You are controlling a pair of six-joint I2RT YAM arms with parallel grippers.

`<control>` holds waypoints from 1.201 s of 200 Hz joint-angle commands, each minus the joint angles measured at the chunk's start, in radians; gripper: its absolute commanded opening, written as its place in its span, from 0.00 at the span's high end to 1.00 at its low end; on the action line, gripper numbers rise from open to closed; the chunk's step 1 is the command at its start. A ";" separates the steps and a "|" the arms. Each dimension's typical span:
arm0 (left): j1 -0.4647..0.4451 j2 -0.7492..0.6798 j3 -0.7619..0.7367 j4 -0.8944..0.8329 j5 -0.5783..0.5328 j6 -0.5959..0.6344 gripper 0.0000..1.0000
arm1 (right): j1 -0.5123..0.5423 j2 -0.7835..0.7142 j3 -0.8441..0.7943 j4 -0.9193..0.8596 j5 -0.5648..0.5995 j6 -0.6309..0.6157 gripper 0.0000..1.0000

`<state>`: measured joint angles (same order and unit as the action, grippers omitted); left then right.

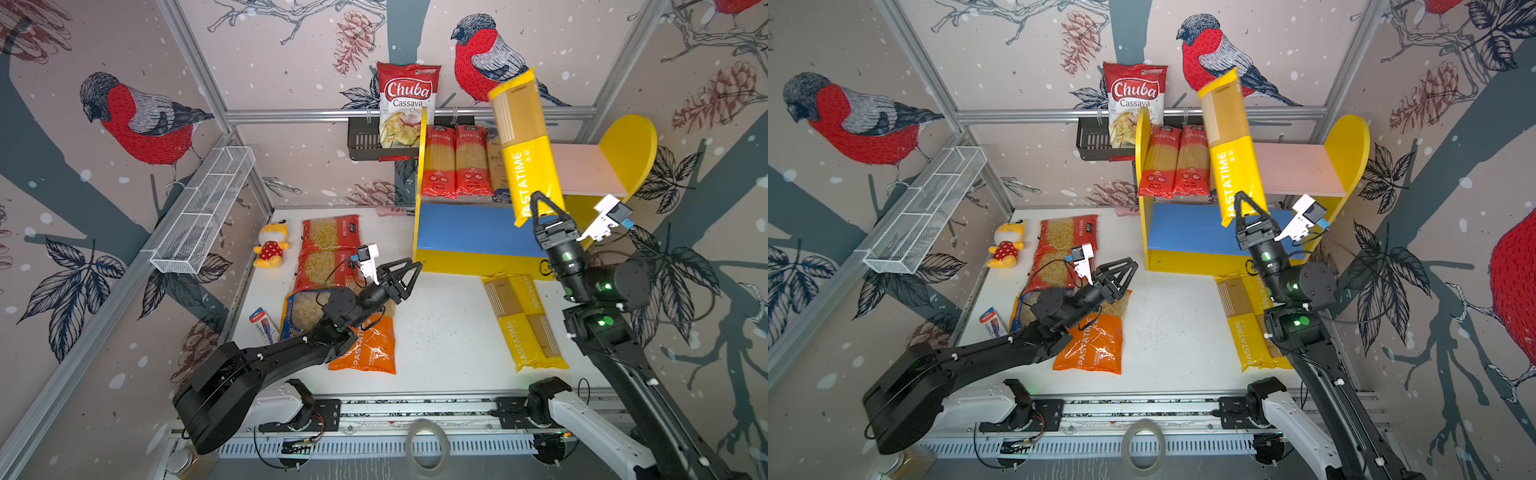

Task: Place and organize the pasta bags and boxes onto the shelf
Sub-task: 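Raise the yellow pack with the right gripper up onto the pink top shelf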

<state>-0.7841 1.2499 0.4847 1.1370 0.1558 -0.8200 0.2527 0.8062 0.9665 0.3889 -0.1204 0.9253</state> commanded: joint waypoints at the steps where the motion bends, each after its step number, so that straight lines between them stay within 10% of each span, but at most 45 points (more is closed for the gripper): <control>1: -0.009 0.011 -0.011 0.033 -0.013 0.006 0.32 | -0.110 0.034 0.068 -0.150 -0.016 0.141 1.00; 41: -0.015 0.031 -0.012 0.034 -0.015 0.007 0.33 | -0.260 0.169 0.110 -0.086 -0.245 0.324 1.00; 128: -0.028 0.122 0.003 0.109 0.009 -0.036 0.33 | -0.273 0.181 0.094 -0.030 -0.159 0.380 0.92; 176: -0.032 0.126 0.003 0.119 0.010 -0.046 0.34 | -0.274 0.220 0.084 -0.016 -0.191 0.408 0.54; 240: -0.032 0.144 0.003 0.142 0.025 -0.057 0.33 | -0.278 0.166 0.038 -0.038 -0.173 0.389 0.60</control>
<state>-0.8154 1.3846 0.4847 1.2057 0.1577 -0.8677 -0.0223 0.9730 0.9939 0.2741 -0.2955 1.3354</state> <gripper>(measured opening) 0.663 0.411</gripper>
